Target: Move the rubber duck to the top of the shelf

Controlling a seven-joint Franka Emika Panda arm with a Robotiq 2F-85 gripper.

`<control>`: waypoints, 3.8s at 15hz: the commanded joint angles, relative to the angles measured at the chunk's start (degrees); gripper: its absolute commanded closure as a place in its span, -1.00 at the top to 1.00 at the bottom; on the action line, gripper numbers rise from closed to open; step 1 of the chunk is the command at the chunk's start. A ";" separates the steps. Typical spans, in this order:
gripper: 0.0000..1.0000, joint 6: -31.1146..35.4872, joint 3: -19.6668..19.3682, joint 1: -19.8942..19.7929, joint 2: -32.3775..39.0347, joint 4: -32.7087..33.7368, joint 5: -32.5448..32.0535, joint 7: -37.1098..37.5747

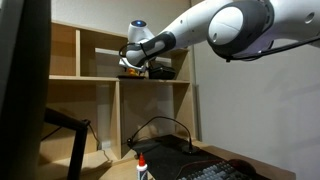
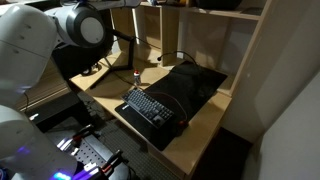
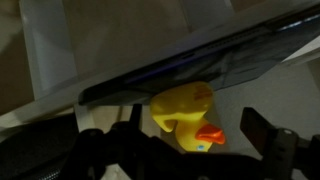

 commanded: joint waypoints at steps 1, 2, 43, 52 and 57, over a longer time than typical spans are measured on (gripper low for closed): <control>1.00 2.77 -3.50 0.71 5.22 6.34 -2.98 2.44; 1.00 3.07 -4.14 0.77 5.92 7.05 -3.40 3.00; -0.71 -39.07 8.84 -11.64 -28.92 5.44 22.97 -5.49; -0.71 -30.83 7.24 -9.51 -23.16 9.09 17.34 -4.84; -0.71 -22.42 6.32 -6.99 -18.06 9.90 10.73 -4.68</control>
